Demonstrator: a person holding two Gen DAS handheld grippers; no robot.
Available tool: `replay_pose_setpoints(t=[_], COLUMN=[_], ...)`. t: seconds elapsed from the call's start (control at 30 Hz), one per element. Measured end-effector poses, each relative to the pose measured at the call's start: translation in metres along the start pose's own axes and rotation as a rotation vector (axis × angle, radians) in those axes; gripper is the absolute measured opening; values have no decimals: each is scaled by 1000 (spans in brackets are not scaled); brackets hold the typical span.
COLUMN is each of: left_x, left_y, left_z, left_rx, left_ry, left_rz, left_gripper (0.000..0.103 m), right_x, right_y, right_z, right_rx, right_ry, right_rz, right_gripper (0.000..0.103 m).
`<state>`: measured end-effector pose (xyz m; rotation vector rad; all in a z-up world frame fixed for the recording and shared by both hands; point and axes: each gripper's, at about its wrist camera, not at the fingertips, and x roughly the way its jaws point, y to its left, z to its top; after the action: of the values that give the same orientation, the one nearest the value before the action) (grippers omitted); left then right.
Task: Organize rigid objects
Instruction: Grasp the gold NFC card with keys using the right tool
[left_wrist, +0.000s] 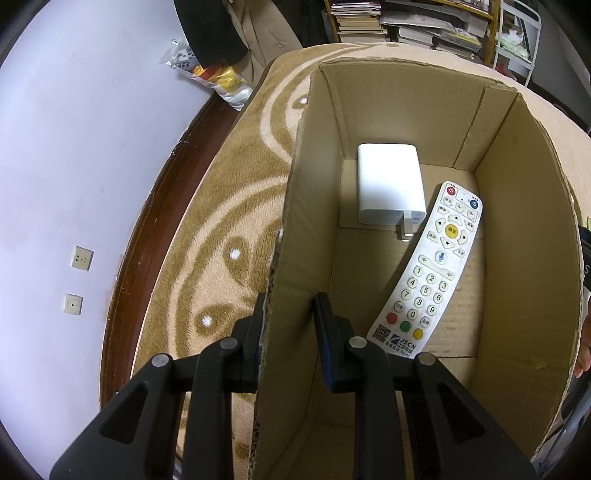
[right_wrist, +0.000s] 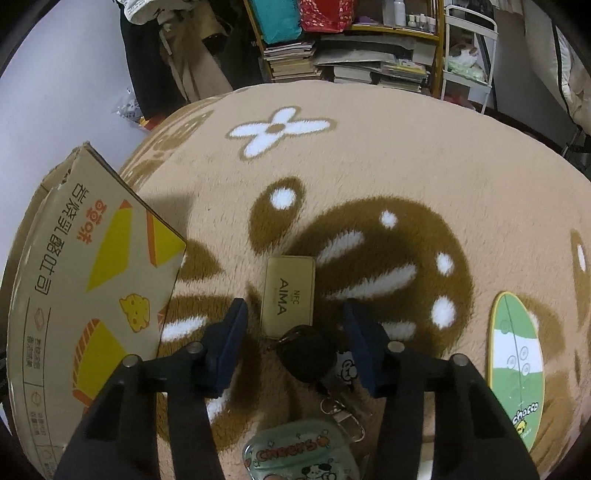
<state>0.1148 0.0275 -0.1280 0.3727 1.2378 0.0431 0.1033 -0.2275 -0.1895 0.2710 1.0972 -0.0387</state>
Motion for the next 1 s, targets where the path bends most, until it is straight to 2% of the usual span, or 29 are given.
replay_pose_setpoints(t=[0.27, 0.33, 0.73, 1.0], left_x=[-1, -1, -1, 0], left_y=[1, 1, 3, 2], left_z=[1, 1, 2, 2], left_rx=[0, 0, -2, -2], left_ry=[1, 1, 3, 3], left_rz=[-2, -1, -7, -8], left_gripper=[22, 22, 22, 22], right_x=[8, 8, -2, -18], right_y=[3, 4, 16, 11], right_z=[2, 2, -4, -2], right_rx=[-13, -10, -50, -12], right_ry=[15, 11, -27, -67], right_rz=[-16, -41, -101, -66], right_gripper=[53, 44, 33, 31])
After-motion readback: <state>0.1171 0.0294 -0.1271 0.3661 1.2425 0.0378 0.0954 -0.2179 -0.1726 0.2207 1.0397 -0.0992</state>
